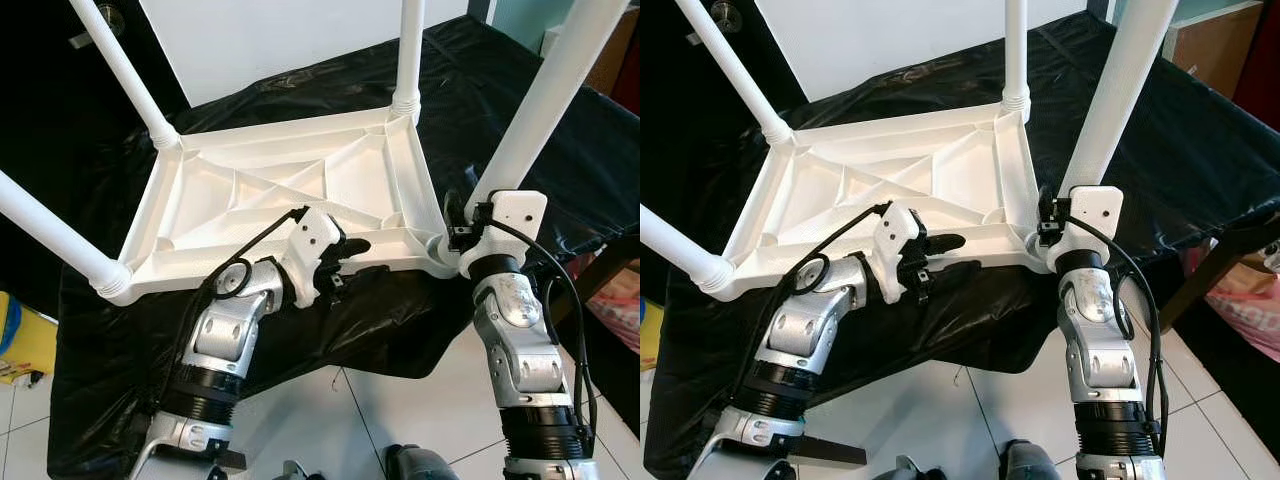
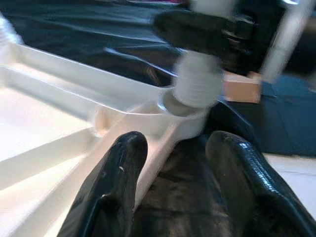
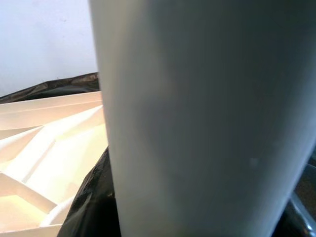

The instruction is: Building children table

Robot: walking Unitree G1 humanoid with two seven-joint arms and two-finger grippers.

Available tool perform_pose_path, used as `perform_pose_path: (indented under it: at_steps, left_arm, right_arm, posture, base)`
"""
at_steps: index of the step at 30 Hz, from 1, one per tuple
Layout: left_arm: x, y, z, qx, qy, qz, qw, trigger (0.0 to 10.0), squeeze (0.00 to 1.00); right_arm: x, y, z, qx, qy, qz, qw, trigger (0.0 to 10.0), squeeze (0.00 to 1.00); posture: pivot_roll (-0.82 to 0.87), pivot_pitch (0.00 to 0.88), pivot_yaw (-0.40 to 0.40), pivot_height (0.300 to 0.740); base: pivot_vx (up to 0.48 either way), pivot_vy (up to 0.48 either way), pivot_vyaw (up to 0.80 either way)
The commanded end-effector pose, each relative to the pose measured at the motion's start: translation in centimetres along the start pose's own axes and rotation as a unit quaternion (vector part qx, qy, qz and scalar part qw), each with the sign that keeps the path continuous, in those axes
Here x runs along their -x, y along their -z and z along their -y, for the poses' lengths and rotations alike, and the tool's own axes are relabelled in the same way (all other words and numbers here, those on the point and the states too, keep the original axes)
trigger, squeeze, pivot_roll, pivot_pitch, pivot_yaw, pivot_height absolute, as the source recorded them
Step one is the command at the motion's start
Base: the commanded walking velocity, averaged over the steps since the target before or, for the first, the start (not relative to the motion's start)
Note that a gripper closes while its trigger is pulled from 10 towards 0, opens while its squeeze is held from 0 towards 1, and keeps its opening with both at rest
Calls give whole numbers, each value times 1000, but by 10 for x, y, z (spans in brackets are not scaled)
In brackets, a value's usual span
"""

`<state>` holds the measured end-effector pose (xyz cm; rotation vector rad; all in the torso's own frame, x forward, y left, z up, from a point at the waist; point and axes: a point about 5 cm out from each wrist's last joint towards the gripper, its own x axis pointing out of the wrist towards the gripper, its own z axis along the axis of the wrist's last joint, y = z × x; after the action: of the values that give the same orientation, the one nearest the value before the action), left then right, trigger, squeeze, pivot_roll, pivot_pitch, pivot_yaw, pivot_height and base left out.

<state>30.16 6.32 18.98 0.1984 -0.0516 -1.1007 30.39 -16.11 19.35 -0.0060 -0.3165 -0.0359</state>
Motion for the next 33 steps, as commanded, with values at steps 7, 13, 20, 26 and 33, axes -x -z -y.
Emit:
perform_pose_path:
  at_steps: [7, 13, 20, 26, 33]
  left_arm:
    - [4, 5, 14, -5, 13, -15, 1000, 10000, 0]
    - [4, 4, 15, 4, 12, -20, 1000, 10000, 0]
    - [5, 2, 16, 9, 15, -20, 1000, 10000, 0]
    - [7, 2, 15, 5, 8, -17, 1000, 10000, 0]
    - [8, -1, 14, 16, 8, -7, 1000, 10000, 0]
  right_arm:
    - [-6, 21, -8, -21, -8, -40, 999, 10000, 0]
    - [-11, 19, -10, -18, -14, -36, 999, 10000, 0]
    - [-23, 16, -21, 27, -63, -33, 997, 10000, 0]
    - [-17, 22, -21, 27, -74, -41, 996, 10000, 0]
    - [-13, 21, -15, 32, -77, -41, 996, 10000, 0]
  posture:
    - [-222, 94, 102, 740]
    - [-221, 95, 102, 740]
    - [-214, 100, 94, 740]
    - [-213, 108, 91, 740]
    - [-215, 111, 89, 740]
  base:
    - [0, 0, 0]
    - [0, 0, 0]
    - [0, 0, 0]
    - [0, 0, 0]
    - [0, 0, 0]
